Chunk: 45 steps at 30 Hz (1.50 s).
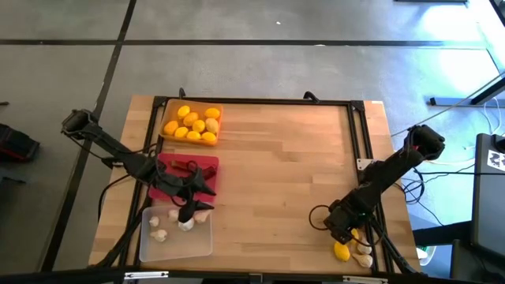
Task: Sort produce into baskets
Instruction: Put the lemon into the yellow bin
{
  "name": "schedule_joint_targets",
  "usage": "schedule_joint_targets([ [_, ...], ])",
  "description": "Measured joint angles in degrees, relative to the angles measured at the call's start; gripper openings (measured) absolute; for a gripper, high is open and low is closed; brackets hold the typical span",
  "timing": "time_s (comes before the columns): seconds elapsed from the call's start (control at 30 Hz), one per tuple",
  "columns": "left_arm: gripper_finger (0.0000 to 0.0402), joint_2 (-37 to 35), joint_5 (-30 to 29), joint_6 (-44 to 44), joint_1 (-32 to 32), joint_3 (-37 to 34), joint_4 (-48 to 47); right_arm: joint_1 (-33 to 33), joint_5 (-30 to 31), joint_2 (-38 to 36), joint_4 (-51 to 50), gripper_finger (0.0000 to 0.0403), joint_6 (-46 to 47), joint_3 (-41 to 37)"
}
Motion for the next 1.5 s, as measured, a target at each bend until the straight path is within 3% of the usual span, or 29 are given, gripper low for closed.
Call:
schedule_joint_targets([
  [0.63,0.0235,0.0,-0.04,0.6,1.46,0.0,0.0,0.92,4.12,5.25,-0.22,0.0286,0.08,-0.02],
  [1.0,0.0235,0.0,-0.51,1.78,1.46,0.0,0.28,0.87,8.24,5.02,-3.03,0.0168,-7.03,0.52],
  [1.27,0.0235,0.02,-5.29,8.05,2.78,0.0,6.24,-4.37,27.13,4.81,-11.37,0.0176,-20.04,9.13],
  [1.5,0.0235,0.02,-8.16,15.89,6.48,0.0,12.83,-12.94,52.04,4.74,-14.19,0.0173,-39.02,18.57],
])
